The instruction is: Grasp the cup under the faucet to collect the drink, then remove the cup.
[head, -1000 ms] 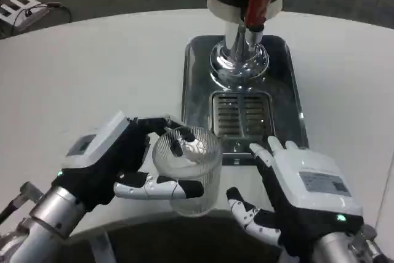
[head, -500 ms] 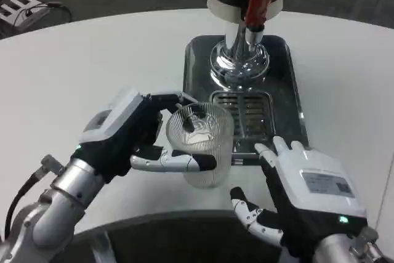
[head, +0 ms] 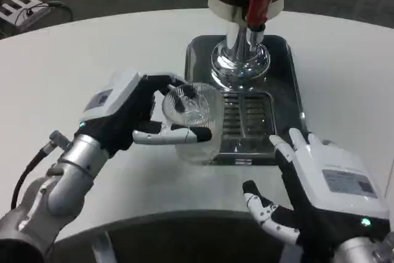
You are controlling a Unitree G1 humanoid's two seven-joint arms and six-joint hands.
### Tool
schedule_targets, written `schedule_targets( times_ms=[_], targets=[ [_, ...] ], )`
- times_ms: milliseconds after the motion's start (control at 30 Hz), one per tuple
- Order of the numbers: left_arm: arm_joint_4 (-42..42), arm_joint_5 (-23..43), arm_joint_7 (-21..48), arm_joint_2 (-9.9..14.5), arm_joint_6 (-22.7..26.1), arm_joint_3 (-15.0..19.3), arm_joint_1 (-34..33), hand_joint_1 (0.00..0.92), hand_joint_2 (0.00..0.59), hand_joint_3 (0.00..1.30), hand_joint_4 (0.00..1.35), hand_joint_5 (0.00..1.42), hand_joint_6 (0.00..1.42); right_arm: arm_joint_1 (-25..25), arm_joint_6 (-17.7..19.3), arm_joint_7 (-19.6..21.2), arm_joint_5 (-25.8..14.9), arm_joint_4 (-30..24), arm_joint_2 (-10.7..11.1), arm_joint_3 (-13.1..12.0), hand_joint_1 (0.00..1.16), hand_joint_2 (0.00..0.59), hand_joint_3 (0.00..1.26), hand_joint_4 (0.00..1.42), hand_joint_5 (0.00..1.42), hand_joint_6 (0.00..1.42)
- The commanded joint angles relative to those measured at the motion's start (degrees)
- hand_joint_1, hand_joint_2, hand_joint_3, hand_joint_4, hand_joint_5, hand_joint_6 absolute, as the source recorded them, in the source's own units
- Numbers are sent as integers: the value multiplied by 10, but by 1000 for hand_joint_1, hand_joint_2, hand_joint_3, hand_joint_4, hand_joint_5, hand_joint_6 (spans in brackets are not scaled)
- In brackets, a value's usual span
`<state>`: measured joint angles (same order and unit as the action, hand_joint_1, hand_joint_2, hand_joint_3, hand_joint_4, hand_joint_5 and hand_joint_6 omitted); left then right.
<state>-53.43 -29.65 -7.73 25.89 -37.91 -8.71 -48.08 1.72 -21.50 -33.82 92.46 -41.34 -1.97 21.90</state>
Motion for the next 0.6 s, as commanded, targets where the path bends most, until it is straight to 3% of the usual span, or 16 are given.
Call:
schedule_targets(
  times_ms=[33,233,600],
  targets=[
    [-61,-14,-38,-13,2,-23,-64,444,13,1054,1135,1365,1424,29,10,-9,3,-24,-24,5,242,459,124,0,0,0],
    [-135,-29,-62,-32,22,-53,-126,444,13,1054,1135,1365,1424,33,20,-15,-3,-36,-25,-4,249,461,124,0,0,0],
    [-188,-31,-92,-73,76,-87,-174,444,13,1054,1135,1365,1424,60,33,-23,6,-66,-34,-4,253,467,132,0,0,0]
  ],
)
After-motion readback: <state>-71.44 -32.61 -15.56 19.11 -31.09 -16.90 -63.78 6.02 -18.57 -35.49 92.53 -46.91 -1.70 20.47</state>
